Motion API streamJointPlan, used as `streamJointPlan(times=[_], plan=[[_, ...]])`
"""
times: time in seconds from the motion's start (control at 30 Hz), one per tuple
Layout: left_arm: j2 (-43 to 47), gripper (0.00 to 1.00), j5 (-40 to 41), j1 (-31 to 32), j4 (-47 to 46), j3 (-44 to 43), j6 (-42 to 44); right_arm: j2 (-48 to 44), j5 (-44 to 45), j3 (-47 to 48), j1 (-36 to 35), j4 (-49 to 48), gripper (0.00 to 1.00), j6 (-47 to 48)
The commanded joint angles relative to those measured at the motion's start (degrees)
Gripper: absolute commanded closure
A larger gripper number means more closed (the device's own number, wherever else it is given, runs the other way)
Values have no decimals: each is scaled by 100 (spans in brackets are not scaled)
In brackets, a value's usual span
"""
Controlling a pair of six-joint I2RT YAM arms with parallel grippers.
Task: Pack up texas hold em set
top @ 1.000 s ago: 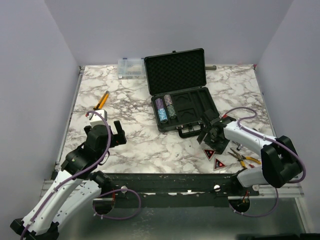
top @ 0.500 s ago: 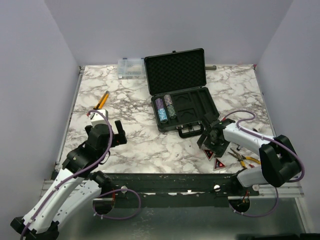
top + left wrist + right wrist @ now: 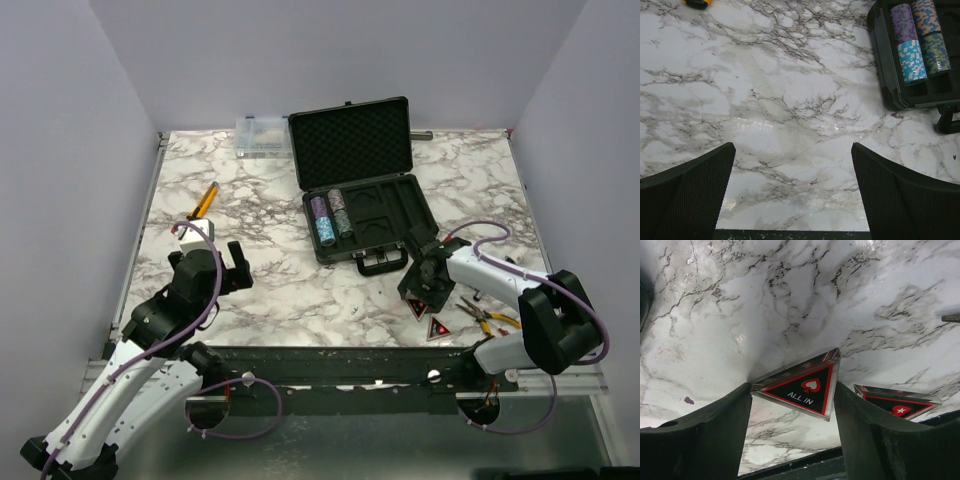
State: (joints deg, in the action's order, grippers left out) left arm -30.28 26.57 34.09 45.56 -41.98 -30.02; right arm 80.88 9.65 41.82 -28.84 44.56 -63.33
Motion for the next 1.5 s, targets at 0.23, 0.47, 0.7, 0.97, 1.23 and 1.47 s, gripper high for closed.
streamJointPlan(times=[0.23, 0.47, 0.7, 0.97, 1.23, 1.47], plan=[[62, 2, 103, -25, 32, 23, -63, 86, -97, -204, 20, -317, 37, 38], [128, 2, 92, -25, 32, 45, -74, -35, 16, 13, 20, -310, 46, 118], [125, 2, 83, -25, 32, 39, -67, -303, 253, 327, 19, -124, 48, 122], [129, 2, 96, -25, 29, 36, -65, -542, 568, 872, 19, 344, 48, 198], [135, 2, 67, -25, 23, 47, -48, -643, 968, 1788, 23, 753, 50, 334], [127, 2, 75, -25, 23, 39, -48, -185, 1289, 3011, 21, 719, 50, 825]])
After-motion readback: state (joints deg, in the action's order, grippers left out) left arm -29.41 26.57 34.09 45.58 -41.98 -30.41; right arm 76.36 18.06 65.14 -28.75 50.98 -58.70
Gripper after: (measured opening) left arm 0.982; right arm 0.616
